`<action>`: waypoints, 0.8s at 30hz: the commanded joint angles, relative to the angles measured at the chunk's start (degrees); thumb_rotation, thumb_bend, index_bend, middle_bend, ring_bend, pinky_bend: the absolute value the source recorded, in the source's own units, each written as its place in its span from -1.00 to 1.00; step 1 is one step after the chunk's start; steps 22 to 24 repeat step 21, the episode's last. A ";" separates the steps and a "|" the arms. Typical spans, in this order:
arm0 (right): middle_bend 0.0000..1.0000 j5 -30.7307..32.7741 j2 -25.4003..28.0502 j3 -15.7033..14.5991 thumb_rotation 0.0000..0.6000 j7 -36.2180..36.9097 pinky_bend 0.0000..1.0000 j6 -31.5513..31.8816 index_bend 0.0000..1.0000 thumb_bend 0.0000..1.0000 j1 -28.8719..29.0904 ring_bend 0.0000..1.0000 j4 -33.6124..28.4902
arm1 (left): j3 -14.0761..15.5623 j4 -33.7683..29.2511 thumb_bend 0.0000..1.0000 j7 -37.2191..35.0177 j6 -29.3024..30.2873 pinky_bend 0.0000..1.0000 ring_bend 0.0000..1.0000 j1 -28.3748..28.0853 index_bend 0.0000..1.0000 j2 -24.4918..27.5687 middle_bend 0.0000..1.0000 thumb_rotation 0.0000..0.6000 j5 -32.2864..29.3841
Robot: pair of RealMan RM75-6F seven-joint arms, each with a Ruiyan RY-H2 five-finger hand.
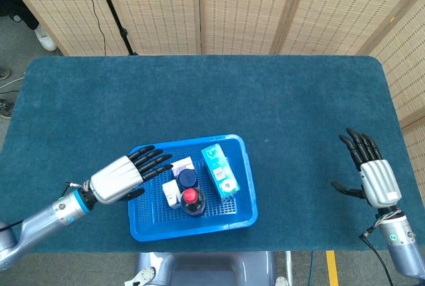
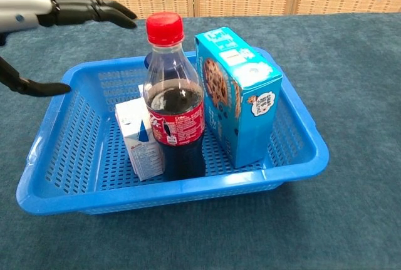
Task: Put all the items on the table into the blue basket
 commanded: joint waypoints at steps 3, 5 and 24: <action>-1.00 -0.46 0.10 -0.19 1.00 -0.17 -0.92 0.17 -0.91 -1.00 0.02 -1.00 -0.32 | 0.22 -5.07 -0.43 0.81 3.33 -0.99 -1.00 6.03 -1.00 7.89 -1.00 1.00 -7.53; -1.00 -0.87 0.11 -0.22 1.00 -0.94 -0.93 0.65 -0.91 -1.00 -0.05 -1.00 -0.49 | 0.53 -6.86 -0.49 1.29 5.87 -1.00 -1.00 9.77 -1.00 9.58 -1.00 1.00 -11.72; -1.00 2.77 1.70 0.20 1.00 -20.09 -1.00 -0.35 -1.00 -1.00 -2.02 -1.00 -6.00 | -1.49 1.04 -0.53 2.88 20.17 -1.00 -1.00 28.89 -1.00 -2.29 -1.00 1.00 -27.85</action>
